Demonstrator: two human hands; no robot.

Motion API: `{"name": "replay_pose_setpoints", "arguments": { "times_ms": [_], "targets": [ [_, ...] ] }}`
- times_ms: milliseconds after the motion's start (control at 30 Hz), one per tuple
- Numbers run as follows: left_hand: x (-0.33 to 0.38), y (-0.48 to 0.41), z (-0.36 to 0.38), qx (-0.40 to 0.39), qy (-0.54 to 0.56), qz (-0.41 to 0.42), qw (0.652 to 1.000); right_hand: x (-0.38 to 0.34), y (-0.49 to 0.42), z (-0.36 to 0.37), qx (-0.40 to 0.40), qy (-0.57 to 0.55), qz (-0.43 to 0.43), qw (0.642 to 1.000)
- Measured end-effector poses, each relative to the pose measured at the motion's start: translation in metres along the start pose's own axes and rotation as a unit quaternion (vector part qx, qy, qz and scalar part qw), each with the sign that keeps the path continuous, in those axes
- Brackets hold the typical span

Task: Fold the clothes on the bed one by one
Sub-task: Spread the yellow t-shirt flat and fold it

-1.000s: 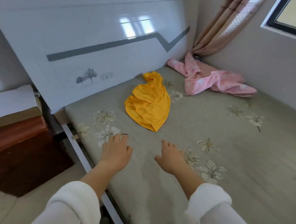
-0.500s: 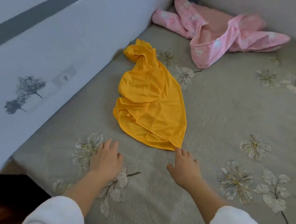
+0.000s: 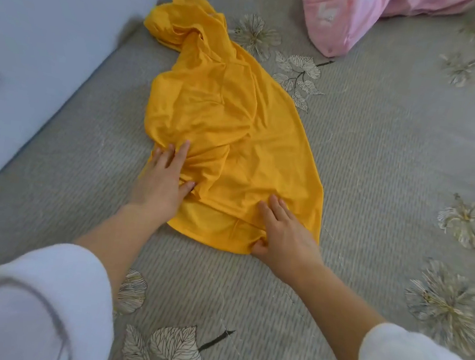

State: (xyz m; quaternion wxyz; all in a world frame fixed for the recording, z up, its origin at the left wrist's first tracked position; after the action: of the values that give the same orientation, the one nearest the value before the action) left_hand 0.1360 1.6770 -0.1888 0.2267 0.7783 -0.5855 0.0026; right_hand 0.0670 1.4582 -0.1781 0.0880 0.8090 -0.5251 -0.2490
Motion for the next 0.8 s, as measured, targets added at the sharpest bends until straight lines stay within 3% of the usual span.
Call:
{"name": "replay_pose_setpoints", "arguments": {
  "times_ms": [133, 233, 400, 467, 567, 667, 800],
  "targets": [
    [0.004, 0.002, -0.004, 0.081, 0.027, 0.015, 0.996, 0.000, -0.004, -0.007, 0.021, 0.055, 0.004, 0.998],
    [0.004, 0.013, -0.008, 0.051, -0.021, 0.021, 0.998, 0.006, 0.001, -0.021, 0.023, 0.086, -0.012, 0.996],
    [-0.011, 0.081, -0.011, 0.038, -0.036, 0.055, 0.997, 0.033, 0.072, -0.008, -0.073, 0.151, -0.047, 0.985],
    [-0.013, 0.110, -0.013, 0.023, -0.035, 0.121, 0.992, 0.058, 0.112, -0.002, -0.108, 0.168, -0.028, 0.979],
    [0.000, 0.154, -0.004, -0.107, -0.033, 0.199, 0.974, 0.095, 0.177, -0.006, -0.154, 0.205, 0.023, 0.966],
    [0.030, 0.195, 0.011, -0.214, -0.032, 0.138, 0.967, 0.120, 0.232, -0.007, -0.191, 0.236, 0.080, 0.949],
    [0.091, 0.274, 0.060, -0.390, -0.084, 0.171, 0.901, 0.142, 0.294, 0.012, -0.293, 0.203, 0.166, 0.919]
  ]
}}
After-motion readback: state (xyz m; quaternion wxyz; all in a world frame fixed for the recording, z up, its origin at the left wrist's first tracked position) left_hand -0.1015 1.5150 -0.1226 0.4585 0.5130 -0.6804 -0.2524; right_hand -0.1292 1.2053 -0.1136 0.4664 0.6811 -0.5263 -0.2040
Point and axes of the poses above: each hand's wrist, its own y-axis away from the middle knuckle, its own z-axis out of the palm, x = y × z, the point moved 5 cm from there along -y, towards the middle knuckle, and after that the axes turned 15 degrees about -z, right-handed, at the moved point
